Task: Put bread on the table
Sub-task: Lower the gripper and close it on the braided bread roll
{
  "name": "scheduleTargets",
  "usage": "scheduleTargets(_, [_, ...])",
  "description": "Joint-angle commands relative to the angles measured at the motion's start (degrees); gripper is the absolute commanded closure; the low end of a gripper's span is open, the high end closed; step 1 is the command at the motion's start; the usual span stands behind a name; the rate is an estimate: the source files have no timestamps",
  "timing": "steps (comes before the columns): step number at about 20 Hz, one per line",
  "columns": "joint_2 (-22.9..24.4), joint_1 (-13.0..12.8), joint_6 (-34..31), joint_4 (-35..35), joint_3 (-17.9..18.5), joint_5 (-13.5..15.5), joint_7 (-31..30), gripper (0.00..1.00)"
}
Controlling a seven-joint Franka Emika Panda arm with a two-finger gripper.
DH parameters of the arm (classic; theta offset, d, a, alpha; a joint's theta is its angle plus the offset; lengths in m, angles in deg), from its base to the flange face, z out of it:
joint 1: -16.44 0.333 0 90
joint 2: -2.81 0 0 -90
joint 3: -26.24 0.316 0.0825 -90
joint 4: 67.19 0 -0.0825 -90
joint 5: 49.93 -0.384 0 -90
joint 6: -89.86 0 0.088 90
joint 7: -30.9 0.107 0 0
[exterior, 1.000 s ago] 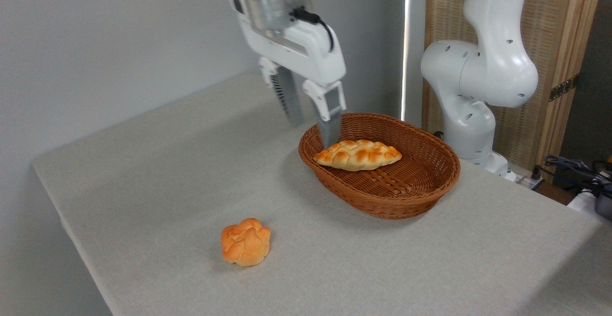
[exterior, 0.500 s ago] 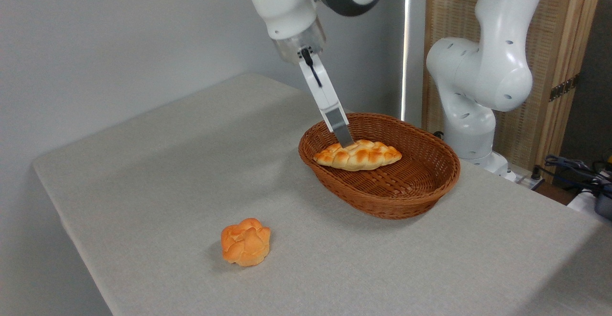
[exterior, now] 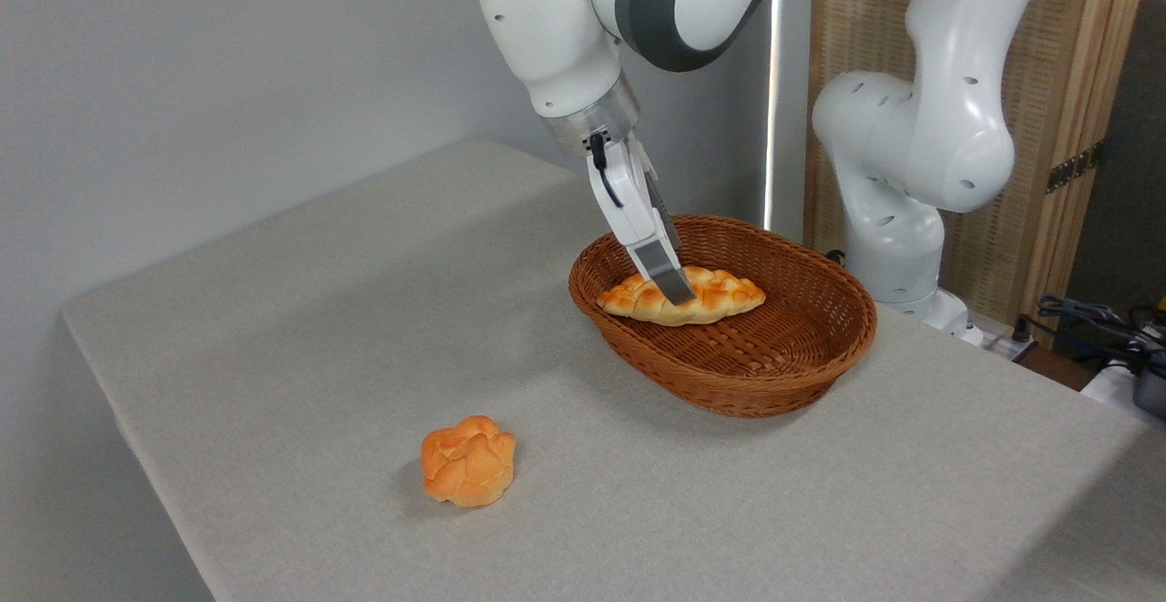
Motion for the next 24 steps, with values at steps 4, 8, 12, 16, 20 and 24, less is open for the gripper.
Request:
scheduleTargets(4, [1.1, -1.6, 4.8, 4.0, 0.8, -1.9, 0.8, 0.0])
scheduleTargets(8, [0.9, -2.0, 5.5, 5.0, 0.8, -1.8, 0.8, 0.0])
scheduleTargets(12, [0.7, -2.0, 5.6, 5.4, 0.8, -1.8, 0.8, 0.1])
scheduleTargets(16, [0.6, -2.0, 5.7, 5.4, 0.8, -1.8, 0.9, 0.53])
scheduleTargets(20, [0.5, -2.0, 5.8, 5.4, 0.8, -1.8, 1.0, 0.67])
scheduleTargets(24, [0.5, -2.0, 5.7, 5.4, 0.8, -1.8, 1.0, 0.68])
